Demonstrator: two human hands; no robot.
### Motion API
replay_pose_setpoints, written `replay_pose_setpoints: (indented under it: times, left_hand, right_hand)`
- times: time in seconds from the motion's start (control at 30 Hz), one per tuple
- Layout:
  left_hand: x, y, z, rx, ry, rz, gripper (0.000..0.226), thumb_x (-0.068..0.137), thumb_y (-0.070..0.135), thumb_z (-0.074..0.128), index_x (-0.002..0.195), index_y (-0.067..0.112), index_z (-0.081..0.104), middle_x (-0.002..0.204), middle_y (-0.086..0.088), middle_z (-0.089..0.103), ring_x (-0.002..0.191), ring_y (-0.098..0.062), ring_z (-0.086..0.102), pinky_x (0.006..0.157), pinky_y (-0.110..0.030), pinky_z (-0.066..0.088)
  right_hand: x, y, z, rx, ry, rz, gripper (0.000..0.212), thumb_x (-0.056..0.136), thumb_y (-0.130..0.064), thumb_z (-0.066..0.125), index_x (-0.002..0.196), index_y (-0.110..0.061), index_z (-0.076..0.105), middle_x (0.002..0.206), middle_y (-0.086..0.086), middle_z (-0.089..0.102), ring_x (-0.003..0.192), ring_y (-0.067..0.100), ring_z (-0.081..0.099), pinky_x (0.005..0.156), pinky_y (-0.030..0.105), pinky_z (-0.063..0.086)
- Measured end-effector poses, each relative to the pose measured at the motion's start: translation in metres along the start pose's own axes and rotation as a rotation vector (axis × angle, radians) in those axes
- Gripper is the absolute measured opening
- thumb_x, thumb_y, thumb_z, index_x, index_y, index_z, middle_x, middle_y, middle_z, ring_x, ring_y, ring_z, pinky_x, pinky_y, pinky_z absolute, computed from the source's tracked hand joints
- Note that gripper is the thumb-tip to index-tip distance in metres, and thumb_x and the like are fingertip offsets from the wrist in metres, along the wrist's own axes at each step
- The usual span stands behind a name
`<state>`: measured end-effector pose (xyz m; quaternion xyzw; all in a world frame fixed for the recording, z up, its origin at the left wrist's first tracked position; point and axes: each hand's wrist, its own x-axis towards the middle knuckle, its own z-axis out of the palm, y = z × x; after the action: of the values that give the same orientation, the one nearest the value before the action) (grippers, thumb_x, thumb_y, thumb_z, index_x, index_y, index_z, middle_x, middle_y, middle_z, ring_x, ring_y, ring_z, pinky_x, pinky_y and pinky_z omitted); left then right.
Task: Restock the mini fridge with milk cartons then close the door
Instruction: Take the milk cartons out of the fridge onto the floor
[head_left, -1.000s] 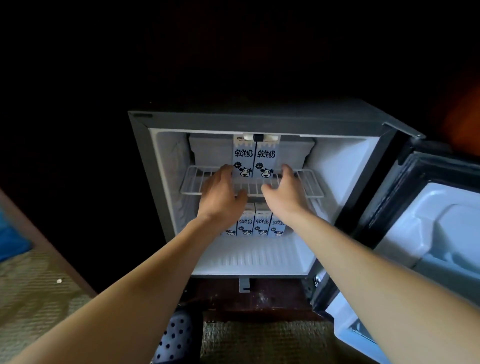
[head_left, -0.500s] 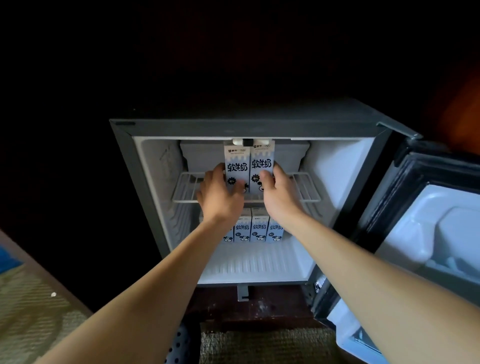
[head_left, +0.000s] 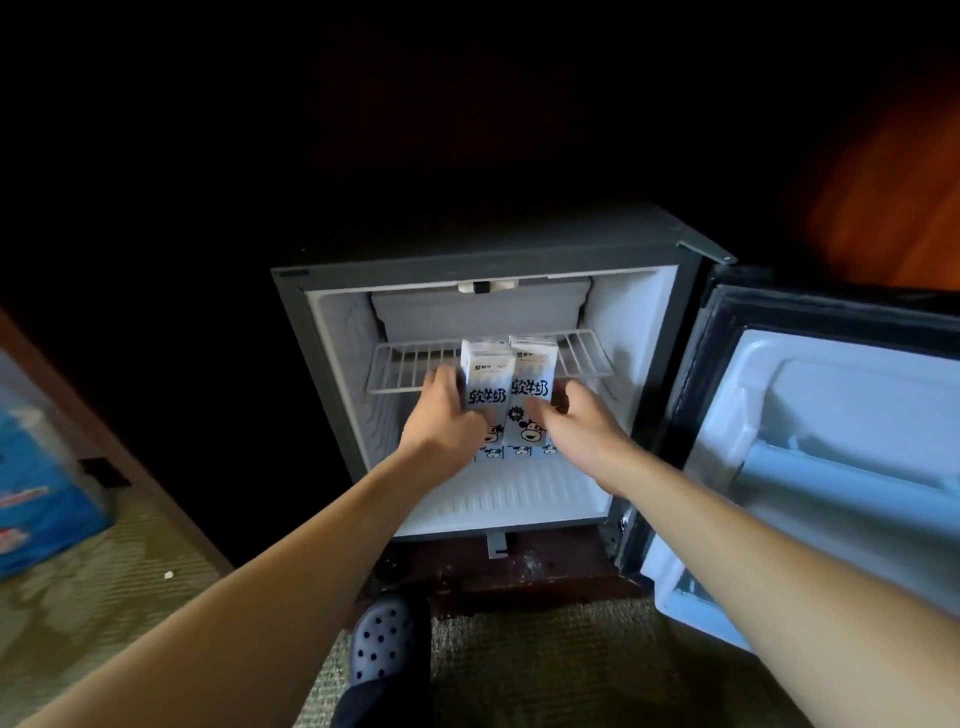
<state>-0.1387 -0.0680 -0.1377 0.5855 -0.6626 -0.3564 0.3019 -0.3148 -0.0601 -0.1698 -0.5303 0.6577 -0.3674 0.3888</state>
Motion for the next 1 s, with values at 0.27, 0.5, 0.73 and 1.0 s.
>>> replay_pose_setpoints:
  times: [0.27, 0.5, 0.73, 1.0]
  left_hand:
    - [-0.075, 0.031, -0.014, 0.264, -0.172, 0.175, 0.079, 0.084, 0.005, 0.066, 0.135, 0.044, 0.02, 0.099, -0.001, 0.067, 0.079, -0.025, 0.068, 0.071, -0.051, 0.057]
    - [-0.131, 0.081, 0.024, 0.544, -0.309, 0.336, 0.063, 0.083, 0.01, 0.059, 0.128, 0.04, 0.025, 0.095, -0.003, 0.065, 0.075, -0.028, 0.063, 0.06, -0.042, 0.053]
    - [-0.173, 0.114, 0.091, 0.485, -0.555, 0.395, 0.047, 0.09, 0.012, 0.055, 0.12, 0.038, 0.031, 0.098, -0.003, 0.063, 0.084, -0.026, 0.064, 0.074, -0.048, 0.059]
    - [-0.196, 0.134, 0.18, 0.638, -0.804, 0.5, 0.031, 0.097, 0.023, 0.059, 0.118, 0.023, 0.036, 0.104, -0.01, 0.062, 0.086, -0.026, 0.063, 0.075, -0.045, 0.057]
  right_hand:
    - [-0.098, -0.01, -0.041, -0.143, -0.137, -0.053, 0.06, 0.094, -0.048, 0.063, 0.142, -0.031, 0.031, 0.123, -0.005, 0.057, 0.082, 0.009, 0.074, 0.088, 0.036, 0.053]
    - [-0.192, 0.014, -0.091, 0.018, -0.058, -0.126, 0.059, 0.092, -0.012, 0.068, 0.132, -0.029, 0.027, 0.126, 0.001, 0.046, 0.088, 0.017, 0.072, 0.066, 0.038, 0.063]
    - [-0.273, 0.063, -0.15, 0.005, 0.032, 0.008, 0.036, 0.099, -0.025, 0.061, 0.129, -0.025, 0.039, 0.111, 0.011, 0.058, 0.073, 0.028, 0.073, 0.07, 0.041, 0.063]
    - [-0.328, 0.136, -0.189, 0.021, 0.161, 0.148, 0.027, 0.096, -0.031, 0.064, 0.118, -0.026, 0.049, 0.106, 0.008, 0.069, 0.076, 0.023, 0.075, 0.072, 0.05, 0.063]
